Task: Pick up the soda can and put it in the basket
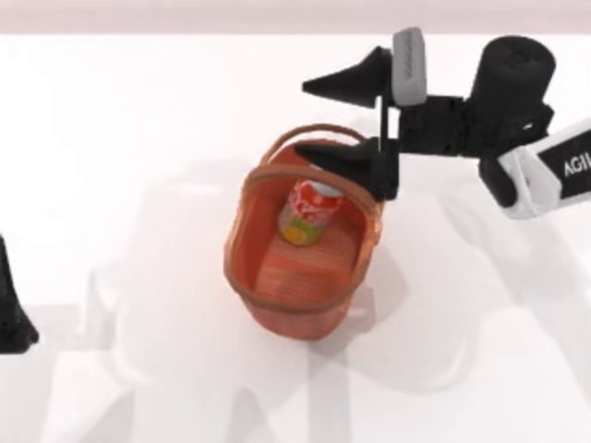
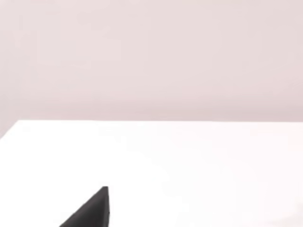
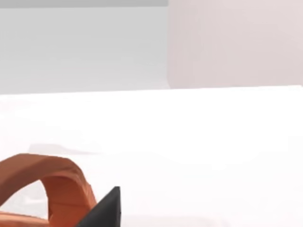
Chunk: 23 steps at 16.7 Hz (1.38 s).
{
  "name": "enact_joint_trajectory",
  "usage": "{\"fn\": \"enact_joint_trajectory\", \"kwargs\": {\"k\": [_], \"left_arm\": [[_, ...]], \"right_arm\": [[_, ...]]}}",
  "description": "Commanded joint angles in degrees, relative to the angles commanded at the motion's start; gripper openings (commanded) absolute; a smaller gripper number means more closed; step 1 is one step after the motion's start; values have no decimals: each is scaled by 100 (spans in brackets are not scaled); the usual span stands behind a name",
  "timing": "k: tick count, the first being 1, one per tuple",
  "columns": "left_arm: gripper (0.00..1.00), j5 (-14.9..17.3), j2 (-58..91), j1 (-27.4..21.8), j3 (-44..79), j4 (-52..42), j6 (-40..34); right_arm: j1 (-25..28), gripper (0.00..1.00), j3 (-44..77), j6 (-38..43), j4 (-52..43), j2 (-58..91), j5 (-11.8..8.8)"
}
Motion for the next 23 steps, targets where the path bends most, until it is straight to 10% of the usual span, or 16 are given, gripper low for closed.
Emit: {"fn": "enact_joint_trajectory", "kwargs": {"k": [10, 15, 23], "left_arm": [[100, 110, 781, -337, 767, -583, 428], [100, 218, 2697, -1006, 2732, -1985, 1441], [100, 224, 7043, -2273, 7283, -5077, 3653]], "right_arm": [[-120, 100, -546, 43, -396, -775, 373], [-416, 100, -1732, 76, -1274, -2655, 1330], [-1030, 100, -3904, -63, -3008, -6924, 3412]]}}
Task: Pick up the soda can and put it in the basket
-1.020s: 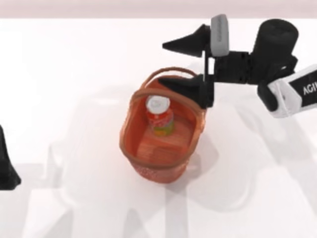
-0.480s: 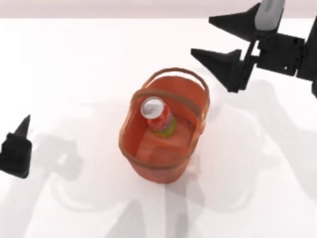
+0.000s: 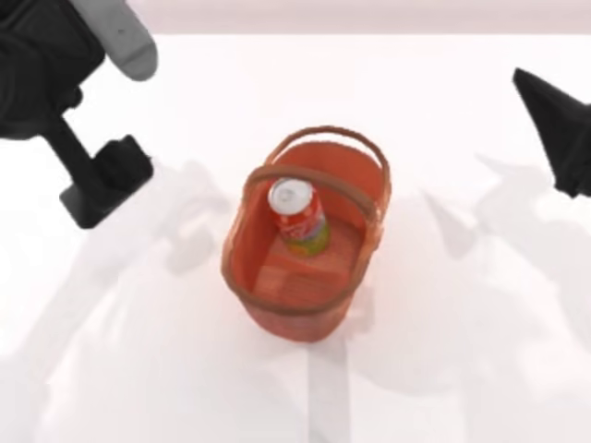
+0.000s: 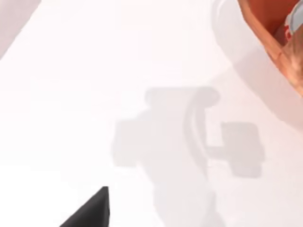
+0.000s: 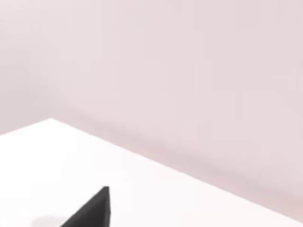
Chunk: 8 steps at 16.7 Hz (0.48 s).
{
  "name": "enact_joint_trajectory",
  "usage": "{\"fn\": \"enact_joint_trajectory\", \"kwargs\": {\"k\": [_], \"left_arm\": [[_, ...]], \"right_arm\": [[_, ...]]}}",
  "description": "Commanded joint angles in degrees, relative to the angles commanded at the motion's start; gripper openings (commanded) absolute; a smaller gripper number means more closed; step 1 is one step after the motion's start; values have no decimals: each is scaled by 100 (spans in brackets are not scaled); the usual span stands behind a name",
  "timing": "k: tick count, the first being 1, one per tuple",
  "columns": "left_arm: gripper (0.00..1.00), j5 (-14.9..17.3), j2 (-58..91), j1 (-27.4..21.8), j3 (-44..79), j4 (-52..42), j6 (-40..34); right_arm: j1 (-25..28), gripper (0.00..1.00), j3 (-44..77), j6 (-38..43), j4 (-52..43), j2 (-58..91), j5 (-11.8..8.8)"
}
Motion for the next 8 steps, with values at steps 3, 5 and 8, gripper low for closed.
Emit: {"fn": "enact_joint_trajectory", "kwargs": {"k": [3, 5, 8], "left_arm": [[100, -37, 1711, -457, 1785, -1194, 853], [100, -68, 2786, -738, 2900, -1941, 1389], [100, -117, 4227, -1111, 4382, -2930, 2109]], "right_arm": [[-227, 100, -810, -60, -718, -1657, 810], [-372, 100, -1349, -87, -1221, -2726, 1334], [-556, 100, -2066, -104, -1923, -4102, 2002]]}}
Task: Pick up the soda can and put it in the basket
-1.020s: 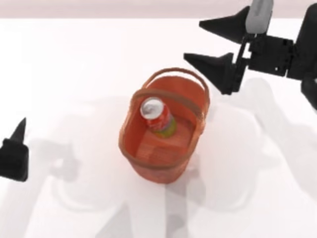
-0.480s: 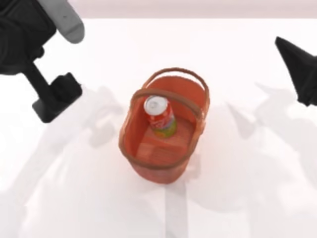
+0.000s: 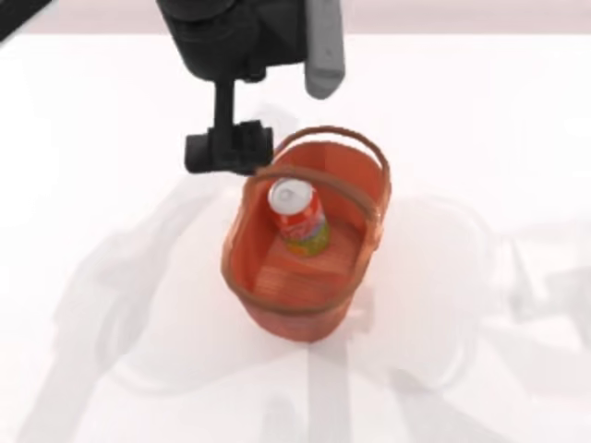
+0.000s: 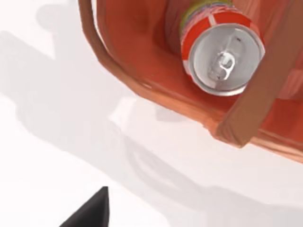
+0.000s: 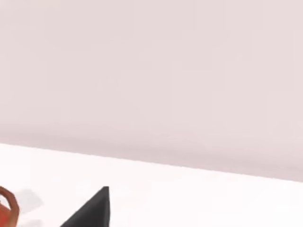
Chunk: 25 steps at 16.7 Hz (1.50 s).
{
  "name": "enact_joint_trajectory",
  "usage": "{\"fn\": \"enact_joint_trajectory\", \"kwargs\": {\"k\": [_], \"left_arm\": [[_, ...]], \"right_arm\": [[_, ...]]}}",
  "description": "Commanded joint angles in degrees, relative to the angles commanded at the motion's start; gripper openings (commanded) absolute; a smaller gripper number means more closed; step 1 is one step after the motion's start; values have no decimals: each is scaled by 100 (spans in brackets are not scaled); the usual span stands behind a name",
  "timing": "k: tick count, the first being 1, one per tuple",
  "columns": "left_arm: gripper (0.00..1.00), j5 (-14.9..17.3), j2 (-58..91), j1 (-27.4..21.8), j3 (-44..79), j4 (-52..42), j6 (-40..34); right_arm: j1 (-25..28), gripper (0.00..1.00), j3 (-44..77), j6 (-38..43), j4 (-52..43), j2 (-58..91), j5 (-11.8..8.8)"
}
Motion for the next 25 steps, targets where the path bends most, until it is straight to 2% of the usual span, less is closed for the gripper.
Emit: {"fn": "enact_joint_trajectory", "kwargs": {"k": [2, 4, 7, 14, 20, 24, 25], "left_arm": [[100, -30, 804, -207, 822, -547, 402], [100, -55, 1434, -368, 1463, -974, 717], [100, -79, 2012, -518, 2045, -1364, 1009], [100, -80, 2085, -514, 2092, -1390, 1047], [100, -84, 1902, -534, 1365, -850, 1052], [100, -85, 1886, -534, 1299, -798, 1052], [92, -85, 1886, -534, 1299, -798, 1052]], "right_arm": [[-106, 100, -433, -3, -440, -810, 386], [-182, 100, -766, -3, -789, -1418, 674], [-250, 100, -1083, -1, -1128, -1973, 939], [-259, 100, -1128, 0, -1175, -2047, 975], [-259, 100, -1128, 0, -1175, -2047, 975], [-259, 100, -1128, 0, -1175, -2047, 975], [-259, 100, -1128, 0, -1175, -2047, 975]]}}
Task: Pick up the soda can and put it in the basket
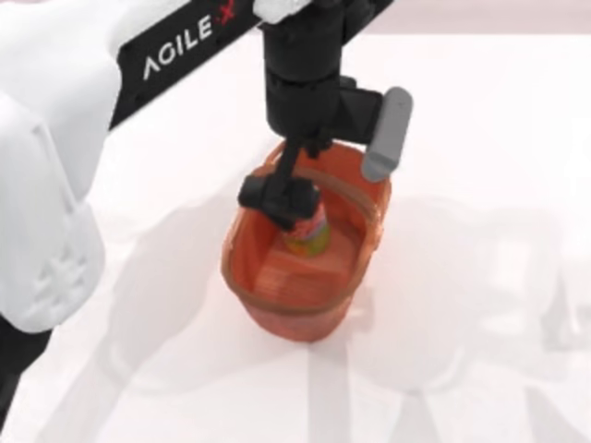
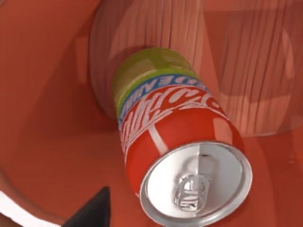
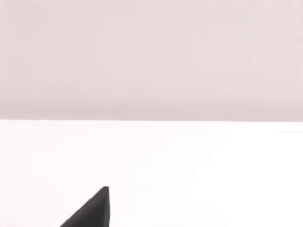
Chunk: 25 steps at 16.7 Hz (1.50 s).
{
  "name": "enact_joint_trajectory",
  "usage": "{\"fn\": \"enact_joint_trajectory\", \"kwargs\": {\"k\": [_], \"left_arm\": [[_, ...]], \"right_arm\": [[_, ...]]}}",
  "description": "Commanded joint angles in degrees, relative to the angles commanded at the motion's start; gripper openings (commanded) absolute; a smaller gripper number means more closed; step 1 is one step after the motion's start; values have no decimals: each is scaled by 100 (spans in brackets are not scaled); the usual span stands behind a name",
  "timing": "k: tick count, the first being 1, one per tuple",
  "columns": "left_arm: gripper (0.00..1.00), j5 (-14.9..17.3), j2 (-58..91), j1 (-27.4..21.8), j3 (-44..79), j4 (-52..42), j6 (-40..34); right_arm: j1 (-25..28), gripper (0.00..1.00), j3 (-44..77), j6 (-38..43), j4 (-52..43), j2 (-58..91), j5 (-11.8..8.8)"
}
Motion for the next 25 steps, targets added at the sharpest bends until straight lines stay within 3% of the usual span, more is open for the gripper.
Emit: {"fn": "enact_joint_trajectory", "kwargs": {"k": [12, 25], "left_arm": [[2, 0, 0, 0, 0, 0, 0], [0, 0, 0, 0, 0, 0, 0]], "right_arm": [[0, 100, 0, 0, 0, 0, 0], [0, 100, 0, 0, 0, 0, 0]]}}
